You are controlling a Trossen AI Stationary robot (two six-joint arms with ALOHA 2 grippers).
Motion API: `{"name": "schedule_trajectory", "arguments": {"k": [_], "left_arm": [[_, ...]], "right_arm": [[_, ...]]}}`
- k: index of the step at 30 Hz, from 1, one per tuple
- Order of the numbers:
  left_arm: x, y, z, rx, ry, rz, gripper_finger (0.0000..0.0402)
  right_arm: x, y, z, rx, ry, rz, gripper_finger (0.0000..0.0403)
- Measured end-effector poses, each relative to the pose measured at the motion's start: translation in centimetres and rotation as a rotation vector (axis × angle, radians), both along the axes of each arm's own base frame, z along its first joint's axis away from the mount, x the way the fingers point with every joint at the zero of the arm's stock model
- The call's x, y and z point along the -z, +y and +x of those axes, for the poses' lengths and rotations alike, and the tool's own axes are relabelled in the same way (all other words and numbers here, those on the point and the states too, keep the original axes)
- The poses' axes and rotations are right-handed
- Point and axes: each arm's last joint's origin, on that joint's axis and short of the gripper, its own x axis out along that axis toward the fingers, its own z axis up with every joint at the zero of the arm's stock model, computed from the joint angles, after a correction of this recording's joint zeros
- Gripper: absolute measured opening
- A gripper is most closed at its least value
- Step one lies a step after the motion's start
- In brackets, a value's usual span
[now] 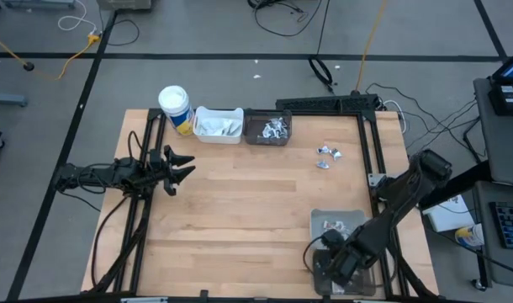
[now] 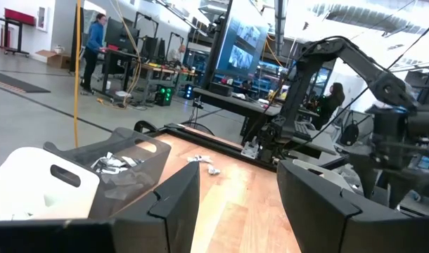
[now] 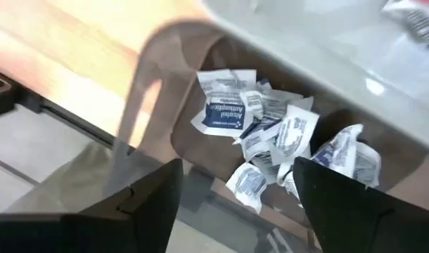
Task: Pick & Place First Aid Supplies
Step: Put the blue alcohol pad into the bottom black bin
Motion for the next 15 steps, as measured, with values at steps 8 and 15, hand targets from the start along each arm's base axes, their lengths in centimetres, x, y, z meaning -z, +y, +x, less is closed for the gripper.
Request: {"name": "schedule_trajectory", "arguments": {"k": [8,15], "left_arm": [[0.0,0.0,0.0,0.000,0.000,0.000,0.0196],[0.0,0.0,0.0,0.000,0.000,0.000,0.0196]], "right_arm": [[-2.9,-4.0,-0.3,0.041,0.011,-0.033,0.0274],[-3.6,-8.0,0.3,0.014,0.066,-0.119,0.0268]]}}
